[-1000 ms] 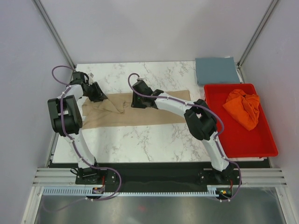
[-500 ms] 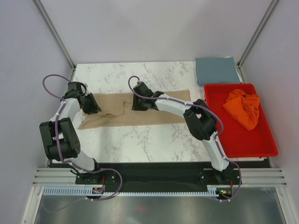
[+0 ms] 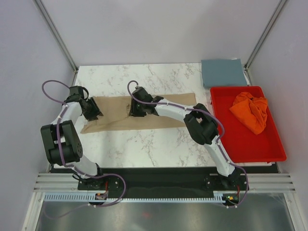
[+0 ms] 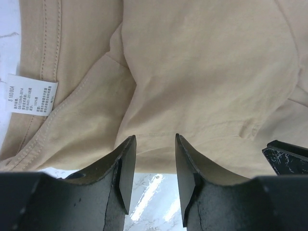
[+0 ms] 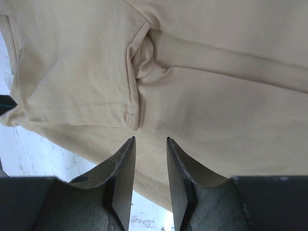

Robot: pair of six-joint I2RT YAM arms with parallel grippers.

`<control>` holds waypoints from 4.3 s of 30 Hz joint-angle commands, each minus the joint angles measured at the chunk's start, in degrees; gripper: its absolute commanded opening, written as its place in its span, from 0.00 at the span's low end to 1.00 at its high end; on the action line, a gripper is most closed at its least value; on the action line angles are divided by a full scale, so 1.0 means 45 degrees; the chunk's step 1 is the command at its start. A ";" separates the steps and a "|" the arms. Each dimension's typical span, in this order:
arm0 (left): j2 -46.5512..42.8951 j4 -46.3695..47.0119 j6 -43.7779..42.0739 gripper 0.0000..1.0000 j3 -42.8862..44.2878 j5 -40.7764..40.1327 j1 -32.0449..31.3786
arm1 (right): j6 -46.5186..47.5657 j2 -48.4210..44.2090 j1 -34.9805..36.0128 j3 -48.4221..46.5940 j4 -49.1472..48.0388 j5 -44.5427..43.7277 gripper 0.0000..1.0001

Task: Fold and stack the t-shirts
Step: Fold the tshirt

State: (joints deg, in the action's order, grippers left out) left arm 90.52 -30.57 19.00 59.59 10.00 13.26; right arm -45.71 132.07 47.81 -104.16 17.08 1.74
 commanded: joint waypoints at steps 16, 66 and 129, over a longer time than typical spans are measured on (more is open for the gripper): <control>0.1428 0.0211 0.0464 0.09 0.0116 0.0532 0.0394 | 0.0315 0.1374 0.0293 -0.1814 -0.1042 0.0746 0.36; 0.5741 -0.0297 0.0581 0.22 0.5896 -0.0795 0.0394 | 0.2211 -0.5481 -0.0370 0.2716 -0.0906 -0.0308 0.35; 0.3381 0.5505 0.4546 0.30 -0.1149 -0.0092 -0.8668 | 0.2326 -2.0053 -0.1699 1.2326 0.3352 -0.3453 0.42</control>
State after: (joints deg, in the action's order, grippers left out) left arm 106.41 -3.27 37.76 59.09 13.80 -25.74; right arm -35.16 41.89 40.16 -49.08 31.20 -12.45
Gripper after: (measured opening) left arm 0.304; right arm 0.415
